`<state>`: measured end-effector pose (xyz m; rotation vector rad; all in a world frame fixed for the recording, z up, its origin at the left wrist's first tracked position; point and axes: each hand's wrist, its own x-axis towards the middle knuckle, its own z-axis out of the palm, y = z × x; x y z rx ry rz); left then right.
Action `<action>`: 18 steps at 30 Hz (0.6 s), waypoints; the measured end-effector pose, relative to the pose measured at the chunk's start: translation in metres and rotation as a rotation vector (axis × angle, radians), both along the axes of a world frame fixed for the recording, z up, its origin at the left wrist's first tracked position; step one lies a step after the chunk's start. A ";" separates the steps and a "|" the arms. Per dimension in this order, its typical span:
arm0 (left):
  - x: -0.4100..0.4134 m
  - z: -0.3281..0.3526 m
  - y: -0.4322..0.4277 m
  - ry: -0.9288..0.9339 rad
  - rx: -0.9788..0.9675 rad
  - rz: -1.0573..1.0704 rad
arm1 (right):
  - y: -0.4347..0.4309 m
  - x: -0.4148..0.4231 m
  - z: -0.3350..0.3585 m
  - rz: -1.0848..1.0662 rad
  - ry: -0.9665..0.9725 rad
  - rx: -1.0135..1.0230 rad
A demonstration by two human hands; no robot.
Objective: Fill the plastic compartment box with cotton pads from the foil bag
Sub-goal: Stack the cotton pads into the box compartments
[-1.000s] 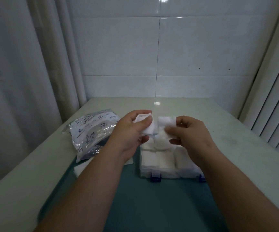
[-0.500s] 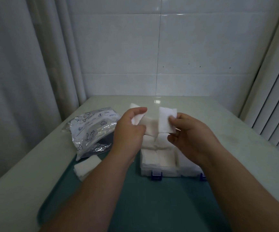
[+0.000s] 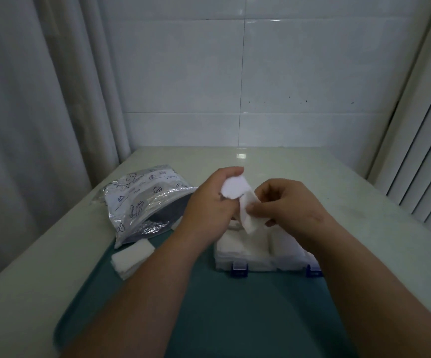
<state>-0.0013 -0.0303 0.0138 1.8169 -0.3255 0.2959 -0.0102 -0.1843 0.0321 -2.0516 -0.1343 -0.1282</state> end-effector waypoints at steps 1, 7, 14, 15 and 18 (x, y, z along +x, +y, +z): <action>-0.001 0.002 -0.001 0.041 -0.092 -0.001 | -0.001 0.001 0.000 -0.029 0.005 0.020; 0.001 0.003 0.005 0.150 -0.312 0.030 | -0.011 0.002 0.004 -0.068 0.121 0.461; 0.003 -0.005 -0.001 -0.021 0.001 0.070 | -0.007 -0.001 0.005 0.093 0.429 1.036; 0.005 -0.007 -0.001 -0.091 0.083 0.106 | -0.006 -0.002 0.005 0.107 0.456 1.028; 0.006 -0.010 -0.003 -0.215 0.255 0.189 | -0.004 -0.002 0.004 0.144 0.496 1.007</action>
